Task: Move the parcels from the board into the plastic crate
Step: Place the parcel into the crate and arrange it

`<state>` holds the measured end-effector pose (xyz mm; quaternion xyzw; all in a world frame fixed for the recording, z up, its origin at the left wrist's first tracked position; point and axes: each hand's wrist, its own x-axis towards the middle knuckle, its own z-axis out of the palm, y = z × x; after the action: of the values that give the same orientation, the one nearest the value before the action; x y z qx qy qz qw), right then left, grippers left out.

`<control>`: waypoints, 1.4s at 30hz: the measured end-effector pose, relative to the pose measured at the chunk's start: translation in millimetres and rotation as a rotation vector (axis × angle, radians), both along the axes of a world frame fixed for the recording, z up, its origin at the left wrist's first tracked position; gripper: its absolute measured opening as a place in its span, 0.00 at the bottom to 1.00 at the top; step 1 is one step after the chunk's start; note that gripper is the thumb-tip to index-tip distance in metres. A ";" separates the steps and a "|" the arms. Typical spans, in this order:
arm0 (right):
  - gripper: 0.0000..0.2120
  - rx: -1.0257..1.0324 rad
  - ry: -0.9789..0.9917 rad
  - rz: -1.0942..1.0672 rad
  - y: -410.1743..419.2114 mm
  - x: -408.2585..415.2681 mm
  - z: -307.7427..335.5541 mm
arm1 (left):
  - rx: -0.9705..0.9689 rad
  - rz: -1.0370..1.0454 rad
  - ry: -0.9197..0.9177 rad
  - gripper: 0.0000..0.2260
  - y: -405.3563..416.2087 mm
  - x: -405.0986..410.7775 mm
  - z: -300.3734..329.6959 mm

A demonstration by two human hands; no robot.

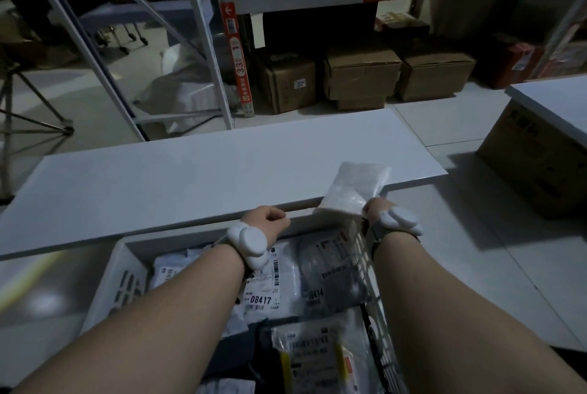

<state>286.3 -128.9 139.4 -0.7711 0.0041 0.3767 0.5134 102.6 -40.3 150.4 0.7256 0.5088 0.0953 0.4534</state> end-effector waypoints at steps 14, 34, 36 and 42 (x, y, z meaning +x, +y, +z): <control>0.13 0.280 0.359 0.217 -23.1 -136.2 16.9 | -0.482 0.231 -0.251 0.18 -10.9 -113.2 4.4; 0.04 0.040 0.094 0.491 -48.7 -190.3 14.8 | -0.255 0.046 -0.352 0.07 -25.1 -150.8 -5.7; 0.04 0.088 0.092 0.423 -49.2 -191.9 14.8 | -0.251 0.017 -0.354 0.07 -28.3 -153.4 -3.2; 0.05 0.018 -0.151 0.411 -50.7 -186.8 8.1 | -0.106 -0.056 -0.199 0.07 -27.7 -153.4 1.6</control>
<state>99.5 -179.6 147.5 -0.7770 -0.1949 0.4146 0.4317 -50.8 -68.0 152.0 0.7013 0.4454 0.1271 0.5419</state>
